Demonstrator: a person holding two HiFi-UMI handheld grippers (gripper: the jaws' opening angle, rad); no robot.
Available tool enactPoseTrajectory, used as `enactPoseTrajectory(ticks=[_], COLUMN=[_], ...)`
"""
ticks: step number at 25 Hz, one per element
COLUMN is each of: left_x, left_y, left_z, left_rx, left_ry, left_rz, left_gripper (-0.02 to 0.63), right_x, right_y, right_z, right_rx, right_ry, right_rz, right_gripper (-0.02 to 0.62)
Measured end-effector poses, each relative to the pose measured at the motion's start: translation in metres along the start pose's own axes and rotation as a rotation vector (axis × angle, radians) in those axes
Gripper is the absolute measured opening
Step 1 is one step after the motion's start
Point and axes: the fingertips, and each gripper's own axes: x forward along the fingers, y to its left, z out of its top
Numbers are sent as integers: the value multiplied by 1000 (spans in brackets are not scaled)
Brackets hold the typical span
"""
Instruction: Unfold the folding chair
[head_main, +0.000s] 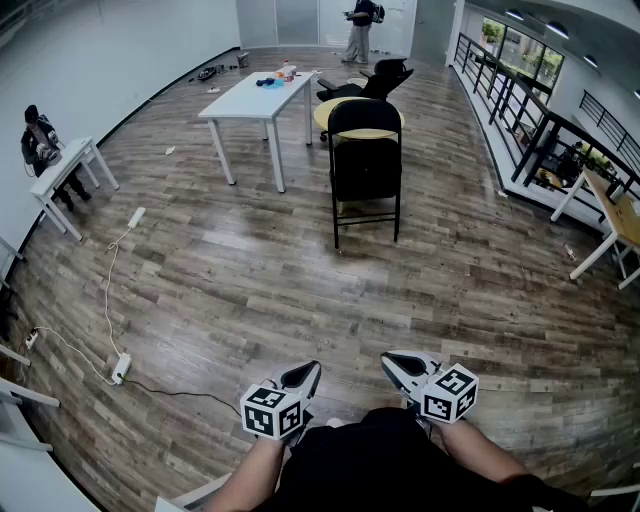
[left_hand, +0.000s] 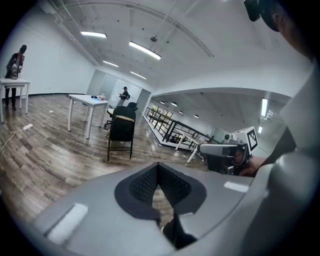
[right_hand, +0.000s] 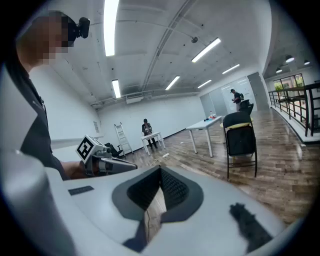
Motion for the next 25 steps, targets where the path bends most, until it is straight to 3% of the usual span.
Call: enactPoseTrajectory(ticks=[7,12,17,21,25], left_x=[-21,-38,-50,-52,-54], left_y=[23,46,66,79,93], left_z=[-6,-4,-5,-7,-4], left_rx=[1,84,-40,-238,-220], left_ry=[-11,-9,-45,-109,-94], left_rz=[37,162,172,132,160], left_gripper=[8,8,8,8,8], right_x=[13,27,48,64,87], right_y=[2,6,9,3,-9], right_z=[7,5,2,8,11], right_rx=[11,18,63,82,85], right_ry=[-11,16,29,24,38], right_rz=[-8,27,85,118,122], right_gripper=[-5,-5,-5,-5,-5])
